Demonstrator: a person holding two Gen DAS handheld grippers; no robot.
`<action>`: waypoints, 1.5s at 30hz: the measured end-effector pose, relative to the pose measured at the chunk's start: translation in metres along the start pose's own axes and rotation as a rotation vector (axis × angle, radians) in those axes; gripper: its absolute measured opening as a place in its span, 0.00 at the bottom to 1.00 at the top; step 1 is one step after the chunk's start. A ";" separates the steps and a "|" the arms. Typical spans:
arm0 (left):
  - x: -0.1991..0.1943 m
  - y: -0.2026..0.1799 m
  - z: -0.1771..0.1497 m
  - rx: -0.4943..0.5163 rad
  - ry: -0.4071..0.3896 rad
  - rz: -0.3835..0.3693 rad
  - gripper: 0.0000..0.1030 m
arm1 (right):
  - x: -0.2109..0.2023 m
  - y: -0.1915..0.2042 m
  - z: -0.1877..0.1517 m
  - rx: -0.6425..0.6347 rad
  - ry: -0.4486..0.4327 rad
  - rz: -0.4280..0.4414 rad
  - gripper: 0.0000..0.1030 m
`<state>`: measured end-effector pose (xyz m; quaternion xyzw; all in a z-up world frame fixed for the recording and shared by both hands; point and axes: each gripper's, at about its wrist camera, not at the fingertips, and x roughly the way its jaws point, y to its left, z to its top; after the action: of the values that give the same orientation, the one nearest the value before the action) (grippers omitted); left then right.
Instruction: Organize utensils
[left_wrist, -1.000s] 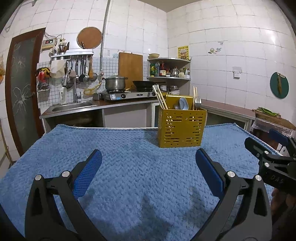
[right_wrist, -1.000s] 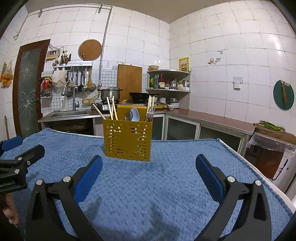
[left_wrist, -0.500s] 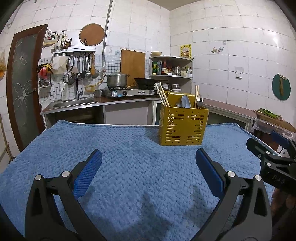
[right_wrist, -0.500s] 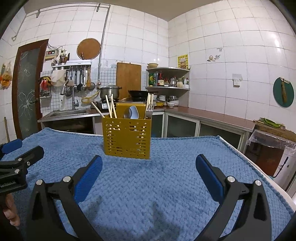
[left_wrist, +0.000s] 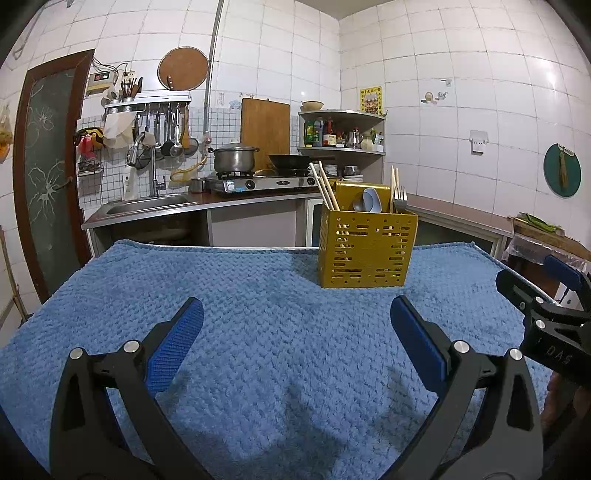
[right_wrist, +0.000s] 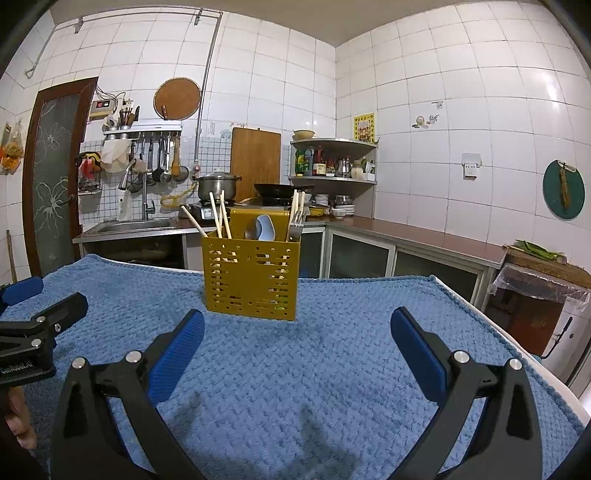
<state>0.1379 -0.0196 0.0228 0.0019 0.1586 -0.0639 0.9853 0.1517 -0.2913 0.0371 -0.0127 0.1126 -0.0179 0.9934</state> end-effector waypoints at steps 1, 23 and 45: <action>0.000 0.000 0.000 0.001 0.000 0.001 0.95 | 0.000 0.000 0.000 0.000 -0.001 0.000 0.96; 0.000 -0.001 0.000 0.006 -0.007 0.003 0.95 | -0.002 -0.003 0.000 0.001 -0.021 -0.008 0.96; -0.001 0.001 0.002 0.006 -0.010 0.007 0.95 | -0.002 -0.006 0.000 0.000 -0.025 -0.003 0.96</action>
<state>0.1372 -0.0181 0.0249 0.0051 0.1535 -0.0607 0.9863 0.1492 -0.2971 0.0374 -0.0133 0.1002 -0.0192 0.9947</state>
